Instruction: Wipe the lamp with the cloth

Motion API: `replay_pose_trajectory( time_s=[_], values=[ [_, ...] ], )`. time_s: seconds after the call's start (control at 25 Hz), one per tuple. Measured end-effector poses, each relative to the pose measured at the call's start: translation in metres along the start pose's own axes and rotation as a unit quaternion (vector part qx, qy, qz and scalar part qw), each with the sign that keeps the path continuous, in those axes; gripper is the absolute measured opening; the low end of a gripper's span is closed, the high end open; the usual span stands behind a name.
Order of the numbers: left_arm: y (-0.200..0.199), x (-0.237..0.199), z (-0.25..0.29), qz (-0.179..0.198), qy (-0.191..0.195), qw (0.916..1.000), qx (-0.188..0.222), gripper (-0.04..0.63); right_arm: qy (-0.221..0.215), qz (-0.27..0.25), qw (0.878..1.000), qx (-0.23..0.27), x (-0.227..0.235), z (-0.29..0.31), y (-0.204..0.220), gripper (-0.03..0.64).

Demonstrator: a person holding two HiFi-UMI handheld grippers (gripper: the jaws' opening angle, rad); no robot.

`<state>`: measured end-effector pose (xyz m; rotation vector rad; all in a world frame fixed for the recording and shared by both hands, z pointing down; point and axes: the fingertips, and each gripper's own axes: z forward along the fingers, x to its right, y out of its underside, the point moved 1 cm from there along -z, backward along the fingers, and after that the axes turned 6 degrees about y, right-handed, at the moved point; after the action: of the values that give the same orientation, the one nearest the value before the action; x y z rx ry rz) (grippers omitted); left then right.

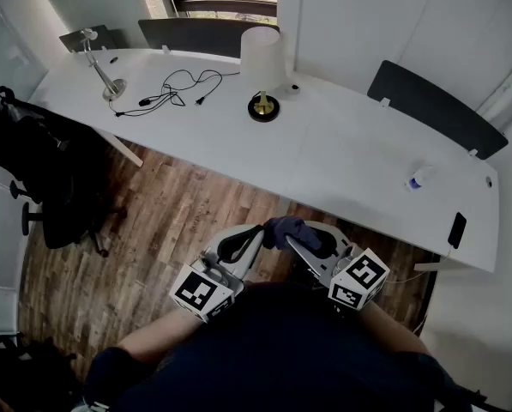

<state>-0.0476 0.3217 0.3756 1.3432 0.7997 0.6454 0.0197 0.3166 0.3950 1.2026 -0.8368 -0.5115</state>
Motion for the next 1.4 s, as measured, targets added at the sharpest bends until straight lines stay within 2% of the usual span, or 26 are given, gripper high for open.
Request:
replay_pose_trajectory(
  time_s=[0.48,0.72,0.92,1.12,1.4],
  values=[
    [0.005,-0.007,0.009,-0.008,-0.004,1.0000,-0.004,0.006,-0.011,0.007,1.000,-0.002,0.010,0.005,0.003,0.106],
    [0.006,-0.023,0.023,-0.015,-0.019,0.9997,-0.008,0.006,-0.021,0.022,1.000,-0.008,0.030,0.015,-0.001,0.106],
    [0.000,-0.048,0.048,-0.005,-0.043,0.9990,-0.006,0.006,-0.042,0.020,0.999,-0.014,0.062,0.029,-0.013,0.106],
    [-0.013,-0.075,0.090,0.002,-0.075,0.9971,-0.010,0.006,-0.064,0.019,0.997,-0.022,0.113,0.043,-0.033,0.106],
    [-0.019,-0.108,0.128,-0.019,-0.133,0.9909,0.002,0.006,-0.103,0.014,0.993,-0.049,0.168,0.063,-0.045,0.106]
  ],
)
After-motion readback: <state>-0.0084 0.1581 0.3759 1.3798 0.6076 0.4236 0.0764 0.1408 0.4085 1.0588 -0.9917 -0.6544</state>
